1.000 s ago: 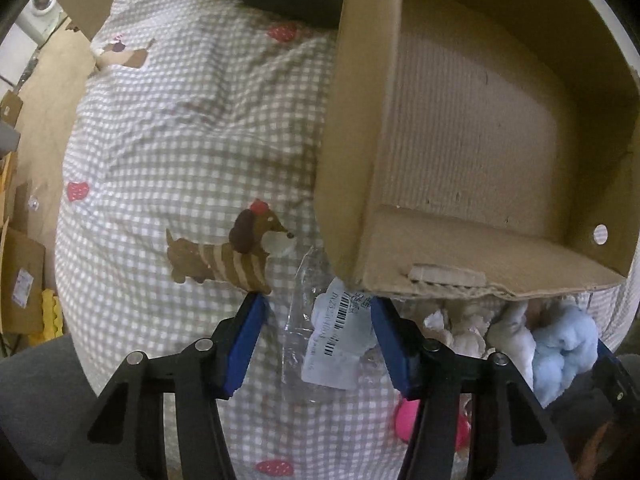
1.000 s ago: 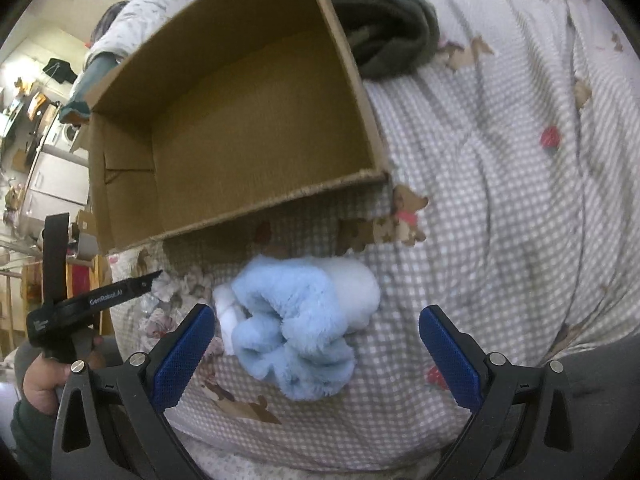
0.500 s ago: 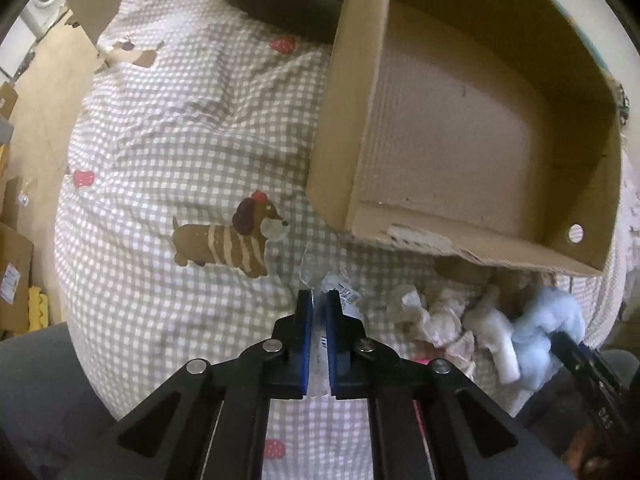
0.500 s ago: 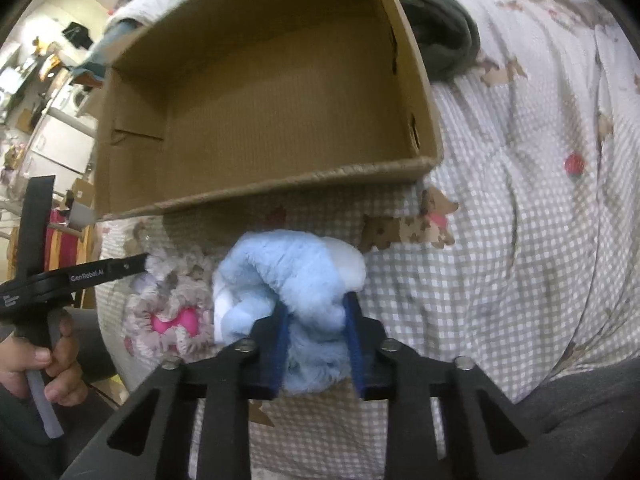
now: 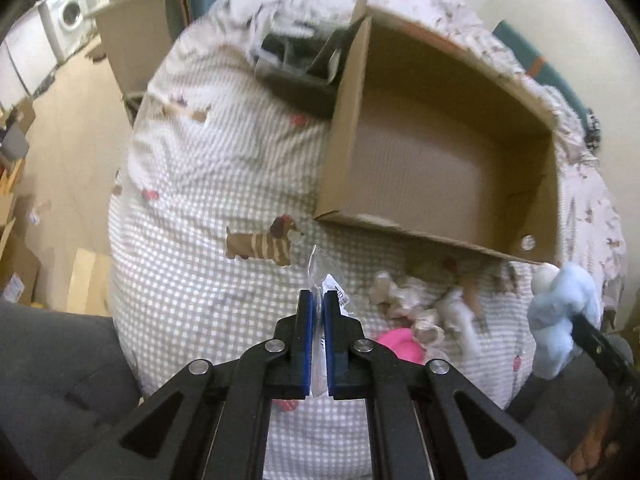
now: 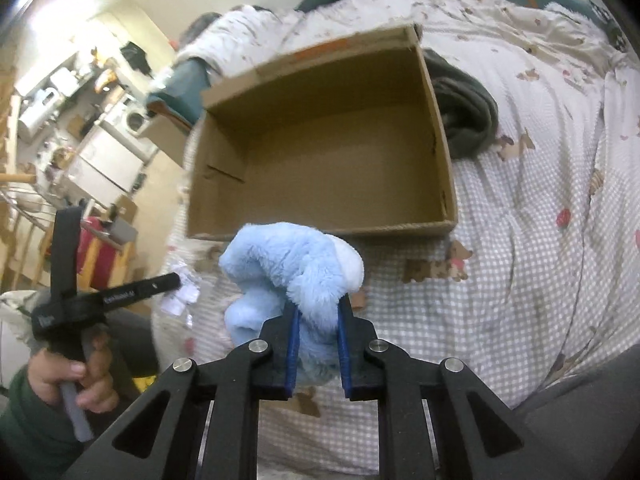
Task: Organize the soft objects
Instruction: 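Carry both items into the box and open both grippers to release them, then withdraw both tools from the box back toward the remaining items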
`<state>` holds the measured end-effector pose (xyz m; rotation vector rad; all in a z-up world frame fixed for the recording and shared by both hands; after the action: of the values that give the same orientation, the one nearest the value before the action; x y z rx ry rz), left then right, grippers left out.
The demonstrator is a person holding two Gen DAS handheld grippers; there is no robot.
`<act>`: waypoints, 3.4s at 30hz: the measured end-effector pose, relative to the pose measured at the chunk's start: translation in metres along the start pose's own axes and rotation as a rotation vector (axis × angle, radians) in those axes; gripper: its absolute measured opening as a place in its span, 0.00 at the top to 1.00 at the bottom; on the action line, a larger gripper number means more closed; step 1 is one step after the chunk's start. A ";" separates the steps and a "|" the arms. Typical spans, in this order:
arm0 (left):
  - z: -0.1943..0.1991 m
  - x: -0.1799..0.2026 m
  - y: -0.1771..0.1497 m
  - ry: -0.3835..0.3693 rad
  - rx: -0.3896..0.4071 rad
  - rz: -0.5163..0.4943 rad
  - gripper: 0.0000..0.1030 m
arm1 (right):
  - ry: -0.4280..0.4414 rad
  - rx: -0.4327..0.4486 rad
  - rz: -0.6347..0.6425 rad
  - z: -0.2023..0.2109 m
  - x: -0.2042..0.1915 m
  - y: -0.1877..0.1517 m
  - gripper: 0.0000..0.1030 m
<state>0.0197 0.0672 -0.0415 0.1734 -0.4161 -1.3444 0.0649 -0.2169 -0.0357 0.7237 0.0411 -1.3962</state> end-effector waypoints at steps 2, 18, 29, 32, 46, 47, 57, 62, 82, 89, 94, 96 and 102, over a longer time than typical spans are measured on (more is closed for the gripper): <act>0.017 0.008 0.001 0.000 0.037 -0.017 0.95 | 0.006 0.022 0.012 0.007 -0.008 0.004 0.82; 0.012 0.079 0.122 -0.008 0.202 -0.121 0.95 | -0.002 0.150 0.059 -0.004 -0.017 0.101 0.82; -0.071 0.099 0.125 0.047 0.192 -0.205 0.95 | -0.088 0.092 0.008 -0.075 0.022 0.100 0.82; -0.090 0.097 0.118 0.037 0.139 -0.176 0.95 | -0.116 0.077 0.034 -0.084 0.022 0.097 0.82; -0.107 0.089 0.110 0.061 0.115 -0.166 0.95 | -0.169 -0.008 0.062 -0.107 0.027 0.085 0.82; -0.107 0.090 0.110 0.050 0.111 -0.167 0.95 | -0.173 -0.006 0.064 -0.107 0.027 0.085 0.82; -0.105 0.096 0.109 0.067 0.138 -0.204 0.95 | -0.189 0.000 0.078 -0.107 0.025 0.084 0.82; -0.107 0.099 0.106 0.058 0.122 -0.221 0.94 | -0.198 -0.005 0.089 -0.108 0.020 0.083 0.82; -0.100 0.097 0.112 0.114 0.171 -0.241 0.40 | -0.184 0.100 0.118 -0.092 0.007 0.097 0.27; -0.098 0.089 0.113 0.138 0.161 -0.216 0.40 | -0.190 0.086 0.098 -0.094 0.010 0.095 0.27; -0.082 0.082 0.112 0.126 0.203 -0.189 0.40 | -0.182 0.093 0.067 -0.089 0.014 0.093 0.27; -0.071 0.080 0.111 0.117 0.228 -0.197 0.40 | -0.193 0.105 0.067 -0.085 0.015 0.092 0.27; -0.050 0.071 0.109 0.172 0.292 -0.223 0.40 | -0.208 0.133 0.074 -0.072 0.014 0.086 0.27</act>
<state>0.1496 0.0176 -0.0351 0.5879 -0.4552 -1.4683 0.1728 -0.1951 -0.0607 0.6785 -0.2417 -1.4057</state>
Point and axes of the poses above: each gripper's, at about its wrist camera, not at the fingertips, and z roughly against the way its jaws point, x to its right, y to its top, the point moved 9 cm from there along -z, roughly the way its jaws point, and after that the axes turned 1 degree about y, right-handed, at the moved point
